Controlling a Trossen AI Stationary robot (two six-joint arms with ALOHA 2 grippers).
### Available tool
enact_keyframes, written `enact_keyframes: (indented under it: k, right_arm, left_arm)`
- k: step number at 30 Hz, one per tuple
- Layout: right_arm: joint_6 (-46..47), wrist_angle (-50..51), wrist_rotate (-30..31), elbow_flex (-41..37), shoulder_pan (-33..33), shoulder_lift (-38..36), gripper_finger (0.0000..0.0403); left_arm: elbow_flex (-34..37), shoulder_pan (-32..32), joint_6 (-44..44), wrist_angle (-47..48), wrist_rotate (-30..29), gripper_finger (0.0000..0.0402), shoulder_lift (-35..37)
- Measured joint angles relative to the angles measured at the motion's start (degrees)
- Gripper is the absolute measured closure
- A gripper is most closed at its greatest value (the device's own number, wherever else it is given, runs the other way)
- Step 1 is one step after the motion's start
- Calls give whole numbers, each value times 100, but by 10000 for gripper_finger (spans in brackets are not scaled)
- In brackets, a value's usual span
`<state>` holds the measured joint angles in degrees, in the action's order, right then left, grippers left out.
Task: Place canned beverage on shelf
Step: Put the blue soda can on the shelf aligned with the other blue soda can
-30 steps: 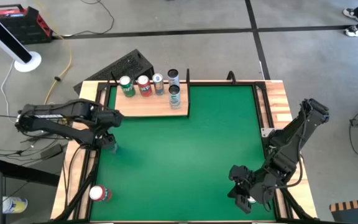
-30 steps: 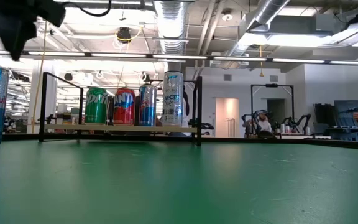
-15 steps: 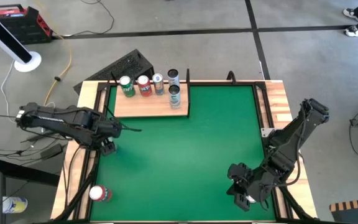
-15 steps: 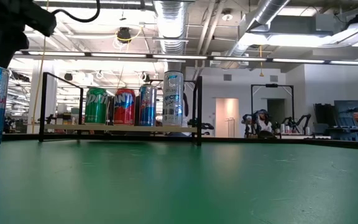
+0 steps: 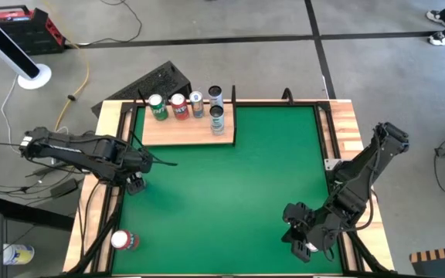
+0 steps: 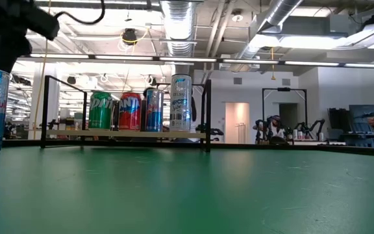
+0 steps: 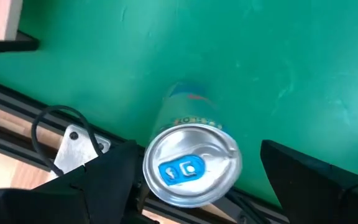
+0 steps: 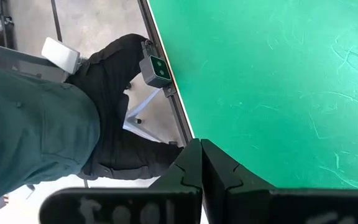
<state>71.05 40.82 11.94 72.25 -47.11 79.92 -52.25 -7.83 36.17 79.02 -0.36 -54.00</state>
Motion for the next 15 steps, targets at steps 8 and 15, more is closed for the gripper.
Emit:
enact_keyframes:
  k: [8, 15]
  right_arm:
    - [-4, -7, -2, 0, 0, 0, 381]
    - [-17, -7, -3, 0, 0, 0, 381]
  left_arm:
    - [580, 2, 53, -98, 158, 74, -2]
    - [574, 4, -5, -227, 160, 74, 4]
